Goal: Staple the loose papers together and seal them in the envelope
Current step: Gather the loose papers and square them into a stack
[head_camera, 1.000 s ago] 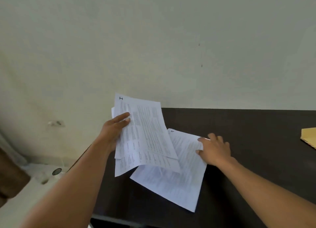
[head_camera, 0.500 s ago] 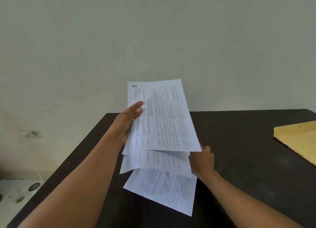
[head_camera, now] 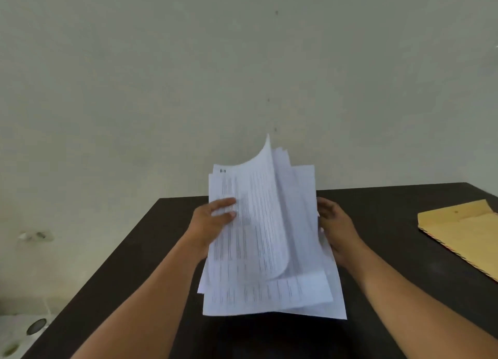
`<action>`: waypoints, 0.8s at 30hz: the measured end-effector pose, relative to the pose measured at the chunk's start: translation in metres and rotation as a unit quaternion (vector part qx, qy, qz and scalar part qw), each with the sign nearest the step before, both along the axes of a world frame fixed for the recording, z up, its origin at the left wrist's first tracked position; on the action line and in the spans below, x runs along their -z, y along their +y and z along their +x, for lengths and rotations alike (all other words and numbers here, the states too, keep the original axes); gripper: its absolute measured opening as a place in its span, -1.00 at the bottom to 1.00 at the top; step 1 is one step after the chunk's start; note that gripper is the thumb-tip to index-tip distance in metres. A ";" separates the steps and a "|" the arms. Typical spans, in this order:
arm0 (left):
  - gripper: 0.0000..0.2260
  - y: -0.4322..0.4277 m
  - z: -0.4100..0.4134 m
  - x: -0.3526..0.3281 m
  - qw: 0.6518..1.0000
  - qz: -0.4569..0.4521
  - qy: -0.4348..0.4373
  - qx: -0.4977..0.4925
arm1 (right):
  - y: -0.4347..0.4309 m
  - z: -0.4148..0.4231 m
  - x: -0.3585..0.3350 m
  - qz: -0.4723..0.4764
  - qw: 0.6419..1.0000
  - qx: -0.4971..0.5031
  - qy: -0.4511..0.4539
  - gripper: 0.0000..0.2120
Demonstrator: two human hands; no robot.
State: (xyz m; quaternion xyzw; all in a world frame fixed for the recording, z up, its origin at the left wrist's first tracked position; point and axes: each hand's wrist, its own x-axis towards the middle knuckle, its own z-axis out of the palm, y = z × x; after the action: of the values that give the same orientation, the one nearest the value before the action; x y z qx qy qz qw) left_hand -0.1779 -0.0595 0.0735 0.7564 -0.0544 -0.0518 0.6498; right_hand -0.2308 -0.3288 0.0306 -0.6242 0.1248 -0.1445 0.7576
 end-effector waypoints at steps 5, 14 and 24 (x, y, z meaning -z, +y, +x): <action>-0.76 -0.014 0.001 0.034 0.999 -0.008 0.053 -0.007 | -0.002 -0.003 -0.012 -0.064 0.998 -0.010 -0.001 -0.57; -0.78 -0.037 0.000 0.029 0.999 -0.020 0.011 -0.026 | -0.010 -0.014 -0.027 -0.093 0.990 -0.110 0.009 -0.52; -0.06 -0.064 -0.024 -0.057 0.958 -0.020 -0.270 -0.092 | 0.003 -0.006 -0.084 -0.361 0.911 0.066 -0.187 -0.76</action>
State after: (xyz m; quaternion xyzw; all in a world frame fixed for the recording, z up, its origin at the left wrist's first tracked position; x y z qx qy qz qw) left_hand -0.2015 -0.1237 0.1300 0.7310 -0.1588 0.2157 0.6276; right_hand -0.2366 -0.3257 0.1150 -0.8070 -0.0389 -0.3436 0.4787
